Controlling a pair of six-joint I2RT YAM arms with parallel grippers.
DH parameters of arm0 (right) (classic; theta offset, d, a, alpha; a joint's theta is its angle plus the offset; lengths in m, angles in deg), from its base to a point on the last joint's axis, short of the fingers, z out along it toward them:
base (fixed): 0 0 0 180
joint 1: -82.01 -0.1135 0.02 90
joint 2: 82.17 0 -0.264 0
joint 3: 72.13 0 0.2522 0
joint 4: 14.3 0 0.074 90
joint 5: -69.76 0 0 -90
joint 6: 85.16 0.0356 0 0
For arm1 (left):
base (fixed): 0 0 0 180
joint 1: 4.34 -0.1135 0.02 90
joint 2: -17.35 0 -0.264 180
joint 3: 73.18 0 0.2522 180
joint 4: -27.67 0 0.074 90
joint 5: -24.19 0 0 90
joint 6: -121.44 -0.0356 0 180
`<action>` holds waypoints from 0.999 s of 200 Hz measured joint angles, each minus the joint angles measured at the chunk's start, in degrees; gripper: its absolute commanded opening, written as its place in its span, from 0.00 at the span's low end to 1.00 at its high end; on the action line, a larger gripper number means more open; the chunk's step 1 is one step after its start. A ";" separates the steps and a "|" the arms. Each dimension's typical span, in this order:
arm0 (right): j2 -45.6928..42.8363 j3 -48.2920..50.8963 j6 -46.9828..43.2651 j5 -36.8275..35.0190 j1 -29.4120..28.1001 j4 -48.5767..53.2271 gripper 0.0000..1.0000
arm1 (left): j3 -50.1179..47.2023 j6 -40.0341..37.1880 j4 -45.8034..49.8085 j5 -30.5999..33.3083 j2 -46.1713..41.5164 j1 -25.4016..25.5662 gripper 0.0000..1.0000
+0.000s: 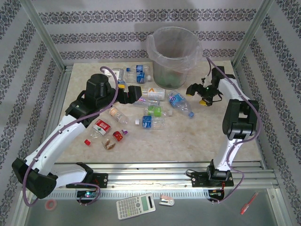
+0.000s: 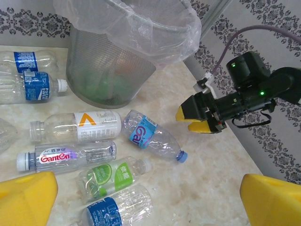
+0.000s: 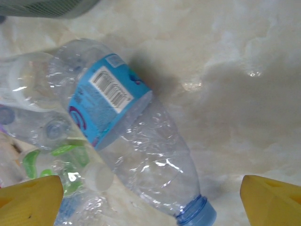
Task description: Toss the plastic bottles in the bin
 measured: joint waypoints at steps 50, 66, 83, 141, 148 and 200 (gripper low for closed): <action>4.02 -0.37 -0.24 -0.52 -1.01 -0.39 0.96 | 0.00 0.00 0.50 0.39 -0.98 0.00 1.00; 6.12 -1.75 -0.26 -1.31 -2.27 -0.39 0.96 | 0.00 0.00 0.74 0.44 -0.98 0.00 1.00; 8.20 -3.65 -0.33 -2.62 -4.15 -0.20 0.95 | 0.00 0.00 1.09 0.81 -0.98 0.00 1.00; 11.23 -6.75 -0.81 -6.49 -9.14 0.33 0.91 | 0.00 0.00 2.16 2.12 -1.84 0.00 1.00; 11.34 -6.80 -1.01 -6.93 -9.49 0.48 0.89 | 0.00 0.00 2.23 2.32 -2.08 0.00 1.00; 11.63 -6.56 -1.79 -8.61 -11.32 1.01 0.75 | -0.02 0.00 2.25 3.17 -2.99 0.00 1.00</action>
